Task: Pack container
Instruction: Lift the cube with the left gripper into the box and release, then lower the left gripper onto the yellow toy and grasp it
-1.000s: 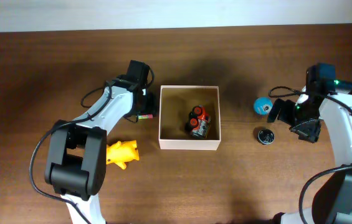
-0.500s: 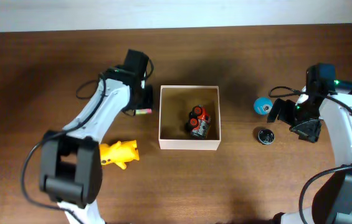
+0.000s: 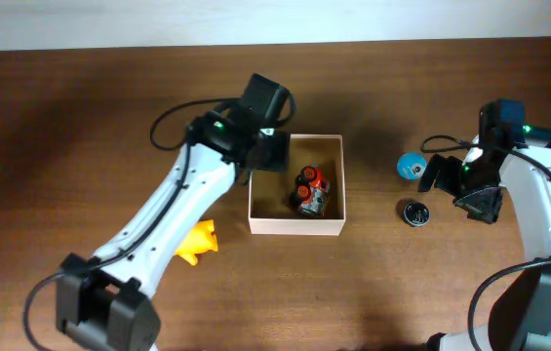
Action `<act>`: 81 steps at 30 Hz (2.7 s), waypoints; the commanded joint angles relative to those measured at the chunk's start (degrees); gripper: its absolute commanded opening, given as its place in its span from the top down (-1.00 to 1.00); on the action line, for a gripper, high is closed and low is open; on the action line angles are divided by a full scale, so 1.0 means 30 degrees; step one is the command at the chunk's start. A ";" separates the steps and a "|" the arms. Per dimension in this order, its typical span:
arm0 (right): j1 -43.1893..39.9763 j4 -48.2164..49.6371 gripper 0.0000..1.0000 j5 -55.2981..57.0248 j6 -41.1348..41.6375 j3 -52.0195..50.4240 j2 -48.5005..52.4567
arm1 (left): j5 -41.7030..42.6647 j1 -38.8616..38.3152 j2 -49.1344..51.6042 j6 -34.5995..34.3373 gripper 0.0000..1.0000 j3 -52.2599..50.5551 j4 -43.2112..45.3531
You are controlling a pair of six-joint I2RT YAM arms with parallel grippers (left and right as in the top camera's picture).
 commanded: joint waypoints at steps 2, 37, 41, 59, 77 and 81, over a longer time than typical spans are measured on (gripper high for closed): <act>-0.0073 0.0007 -0.97 -0.0095 0.0087 0.0211 0.0073 | -0.0510 -0.0015 0.2178 -0.0765 -0.15 0.0182 0.0670; -0.0073 -0.0007 -0.97 -0.0095 0.0087 0.0211 0.0073 | -0.3155 0.4488 -0.2011 -0.0087 -0.64 0.3985 -1.4724; -0.0066 -0.0015 -0.97 -0.0095 0.0087 0.0211 0.0073 | -0.1931 0.4481 -0.3111 -0.0233 -0.66 0.0175 -1.2437; -0.0073 -0.0146 -0.97 -0.0095 0.0087 0.0211 0.0073 | 0.0940 0.4495 -0.3774 -0.1545 -0.26 -1.4025 0.1297; -0.0073 -0.0138 -0.97 -0.0095 0.0087 0.0211 0.0073 | 0.0809 0.3993 -0.6856 0.0525 0.84 -0.7147 -0.3235; -0.0073 -0.0138 -0.97 -0.0095 0.0087 0.0211 0.0073 | 0.0787 0.2994 -0.7176 0.0882 0.91 -0.3599 -0.4080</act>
